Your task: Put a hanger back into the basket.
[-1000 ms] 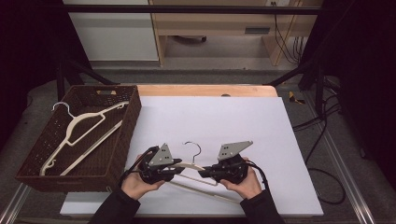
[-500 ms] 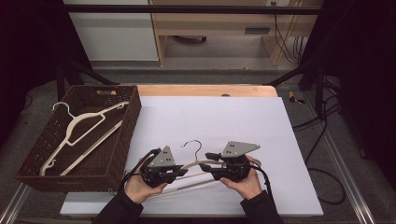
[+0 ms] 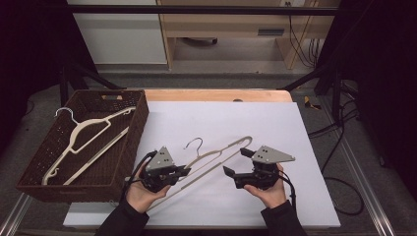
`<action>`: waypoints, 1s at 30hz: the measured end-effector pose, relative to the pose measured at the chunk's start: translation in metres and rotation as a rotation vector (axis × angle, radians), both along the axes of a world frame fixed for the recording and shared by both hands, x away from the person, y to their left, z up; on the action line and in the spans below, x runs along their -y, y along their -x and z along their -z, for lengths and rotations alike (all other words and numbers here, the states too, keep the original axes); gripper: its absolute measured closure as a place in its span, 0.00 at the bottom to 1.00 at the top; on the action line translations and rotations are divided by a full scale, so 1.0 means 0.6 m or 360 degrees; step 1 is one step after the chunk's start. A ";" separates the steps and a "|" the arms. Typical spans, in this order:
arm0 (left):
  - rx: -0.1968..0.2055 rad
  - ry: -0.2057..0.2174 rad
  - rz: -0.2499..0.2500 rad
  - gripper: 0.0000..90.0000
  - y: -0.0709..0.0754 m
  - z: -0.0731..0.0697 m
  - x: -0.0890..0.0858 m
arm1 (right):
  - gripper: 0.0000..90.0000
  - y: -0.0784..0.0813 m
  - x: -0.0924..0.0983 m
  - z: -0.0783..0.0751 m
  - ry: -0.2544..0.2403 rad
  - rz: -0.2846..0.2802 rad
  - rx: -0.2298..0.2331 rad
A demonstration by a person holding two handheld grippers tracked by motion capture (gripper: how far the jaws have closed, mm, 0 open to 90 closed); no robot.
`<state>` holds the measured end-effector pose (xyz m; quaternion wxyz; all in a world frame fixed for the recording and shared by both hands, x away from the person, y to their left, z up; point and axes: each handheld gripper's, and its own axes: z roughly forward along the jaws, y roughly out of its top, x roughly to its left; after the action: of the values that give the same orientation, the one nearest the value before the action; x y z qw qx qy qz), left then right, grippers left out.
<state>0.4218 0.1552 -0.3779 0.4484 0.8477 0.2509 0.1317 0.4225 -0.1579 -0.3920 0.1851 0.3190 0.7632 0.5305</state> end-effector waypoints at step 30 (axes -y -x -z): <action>0.0207 0.0164 -0.0200 0.96 -0.046 -0.183 -0.161 | 0.02 0.025 0.123 0.004 -0.0085 0.0381 -0.0010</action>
<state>0.4494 0.2521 -0.2681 0.4976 0.7958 0.2803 0.2012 0.4073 -0.2315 -0.3946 0.2362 0.4143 0.7059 0.5238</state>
